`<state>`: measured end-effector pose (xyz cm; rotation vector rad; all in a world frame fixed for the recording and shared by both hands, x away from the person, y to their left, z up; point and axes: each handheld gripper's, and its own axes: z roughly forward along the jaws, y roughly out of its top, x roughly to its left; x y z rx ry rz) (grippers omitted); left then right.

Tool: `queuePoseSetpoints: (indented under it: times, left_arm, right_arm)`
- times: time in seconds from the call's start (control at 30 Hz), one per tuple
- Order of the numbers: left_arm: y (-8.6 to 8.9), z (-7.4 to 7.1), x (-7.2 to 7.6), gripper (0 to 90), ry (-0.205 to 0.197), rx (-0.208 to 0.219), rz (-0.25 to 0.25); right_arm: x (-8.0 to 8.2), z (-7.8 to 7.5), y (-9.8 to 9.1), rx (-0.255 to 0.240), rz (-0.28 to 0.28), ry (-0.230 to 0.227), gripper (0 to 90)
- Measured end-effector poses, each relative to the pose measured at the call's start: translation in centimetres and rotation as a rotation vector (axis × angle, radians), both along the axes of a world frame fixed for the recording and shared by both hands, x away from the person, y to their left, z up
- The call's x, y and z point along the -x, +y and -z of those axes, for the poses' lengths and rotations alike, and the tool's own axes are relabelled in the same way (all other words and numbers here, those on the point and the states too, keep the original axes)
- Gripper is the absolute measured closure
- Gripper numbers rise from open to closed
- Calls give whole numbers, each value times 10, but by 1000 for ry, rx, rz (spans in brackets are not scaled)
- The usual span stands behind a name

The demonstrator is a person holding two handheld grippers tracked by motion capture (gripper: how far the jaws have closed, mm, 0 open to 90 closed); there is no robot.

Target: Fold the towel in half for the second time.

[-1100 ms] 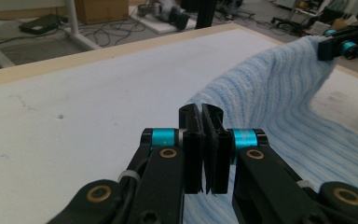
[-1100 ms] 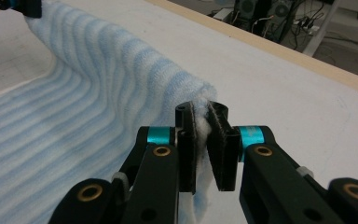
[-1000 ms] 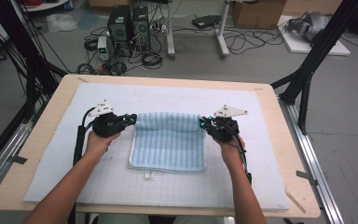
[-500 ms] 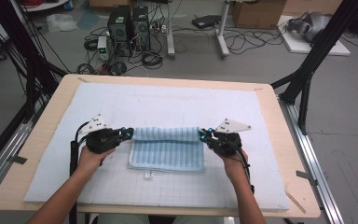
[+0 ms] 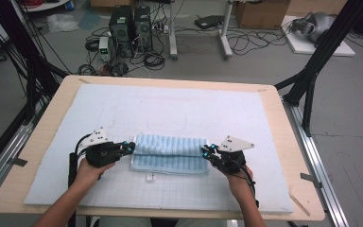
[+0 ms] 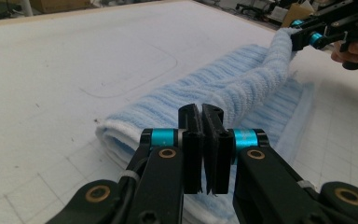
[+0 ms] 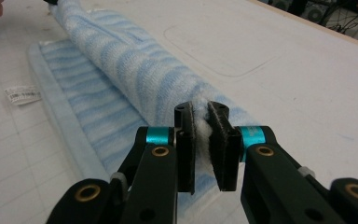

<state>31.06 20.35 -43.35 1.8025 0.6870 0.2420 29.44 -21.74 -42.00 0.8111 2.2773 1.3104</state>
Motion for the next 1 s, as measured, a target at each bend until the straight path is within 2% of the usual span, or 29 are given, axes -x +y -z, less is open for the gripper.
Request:
queuePoseSetpoints:
  times: [0.17,0.27,0.37,0.43,0.47,0.5,0.57,0.63,0.7,0.77,0.87,0.93,1.0]
  left_arm:
    - [5,0,6,836,8,-10,1]
    - [9,-2,5,765,5,6,-35]
    - [14,-7,2,727,-4,43,-78]
    - [14,-9,0,702,-4,57,-94]
    - [14,-10,-1,696,-6,58,-97]
    - [13,-10,-3,686,-7,62,-100]
    - [10,-11,-6,681,-5,66,-103]
    - [6,-11,-9,678,0,71,-108]
    - [0,-9,-12,688,20,55,-129]
    - [-7,-4,-15,706,49,22,-138]
    - [-14,1,-16,726,79,-15,-129]
    - [-18,3,-14,734,84,-55,-117]
    - [-22,6,-13,736,106,-93,-100]
  right_arm:
    - [4,1,-3,16,-5,-2,806]
    - [6,1,-4,25,-11,0,802]
    - [8,2,-4,40,-22,7,787]
    - [9,2,-5,51,-23,7,729]
    - [9,2,-5,57,-13,3,649]
    - [9,1,-7,53,2,-4,596]
    - [8,-4,-13,3,42,-19,533]
    - [6,-10,-18,-51,72,-30,515]
    - [3,-13,-18,-60,92,-38,509]
    - [-1,-13,-11,-49,93,-30,510]
    - [-6,-6,2,3,80,-3,510]
    - [-8,-1,12,40,63,13,507]
    - [-10,5,19,73,49,39,505]
